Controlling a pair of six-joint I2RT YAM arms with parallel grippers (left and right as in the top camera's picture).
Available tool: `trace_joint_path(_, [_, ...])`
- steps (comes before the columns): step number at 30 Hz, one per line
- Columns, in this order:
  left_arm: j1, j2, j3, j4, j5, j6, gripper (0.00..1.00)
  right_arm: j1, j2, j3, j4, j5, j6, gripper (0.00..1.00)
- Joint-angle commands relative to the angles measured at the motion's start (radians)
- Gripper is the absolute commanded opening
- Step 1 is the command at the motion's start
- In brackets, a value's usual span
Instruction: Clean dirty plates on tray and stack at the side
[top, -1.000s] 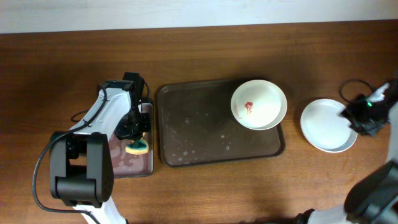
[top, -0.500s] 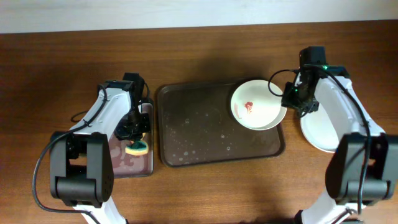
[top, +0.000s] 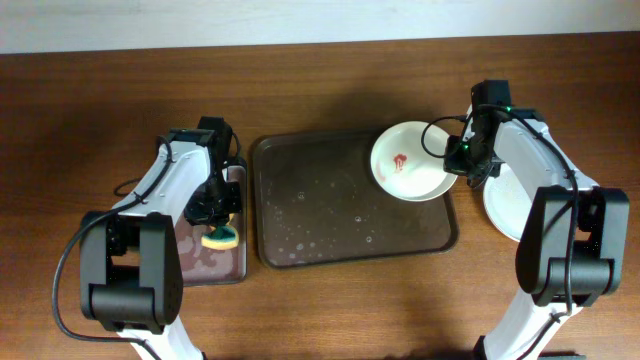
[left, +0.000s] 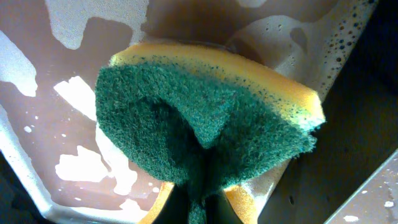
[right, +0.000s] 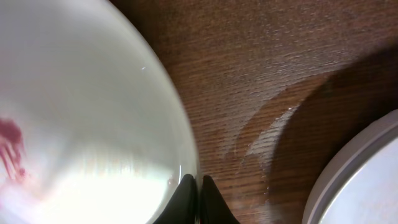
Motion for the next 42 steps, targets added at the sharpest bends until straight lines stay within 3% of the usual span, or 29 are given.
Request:
trace_joint_path(1, [0.002,-0.016,-0.004,-0.006,0.007,0.012,0.0,0.005,-0.008,0.002,-0.052,0.001,0.034,0.04])
trace_joint_path(6, [0.002,-0.016,-0.004,-0.012,0.008,0.012,0.0,0.04,-0.148,0.002,-0.203,-0.027,0.018,0.04])
trace_joint_path(10, [0.002,-0.055,-0.003,-0.026,0.008,0.013,0.0,0.149,-0.184,-0.008,-0.324,-0.06,0.027,0.04])
trace_joint_path(16, [0.001,-0.248,-0.004,-0.035,0.019,0.013,0.0,0.298,-0.175,-0.192,-0.151,-0.089,0.174,0.04])
trace_joint_path(22, [0.002,-0.312,-0.013,-0.018,-0.023,0.034,0.0,0.328,-0.175,-0.229,-0.058,-0.085,0.247,0.04])
trace_joint_path(25, [0.002,-0.312,-0.103,0.089,-0.058,0.034,0.0,0.333,-0.175,-0.231,-0.04,-0.087,0.167,0.04])
trace_joint_path(28, [0.002,-0.312,-0.281,0.289,-0.058,0.026,0.0,0.336,-0.174,-0.238,-0.033,-0.093,0.085,0.04])
trace_joint_path(32, [0.002,-0.312,-0.473,0.502,-0.037,-0.048,0.0,0.336,-0.172,-0.275,-0.002,-0.089,0.094,0.04])
trace_joint_path(42, [0.002,-0.23,-0.516,0.535,0.011,-0.049,0.0,0.336,-0.102,-0.32,0.106,-0.09,0.093,0.09])
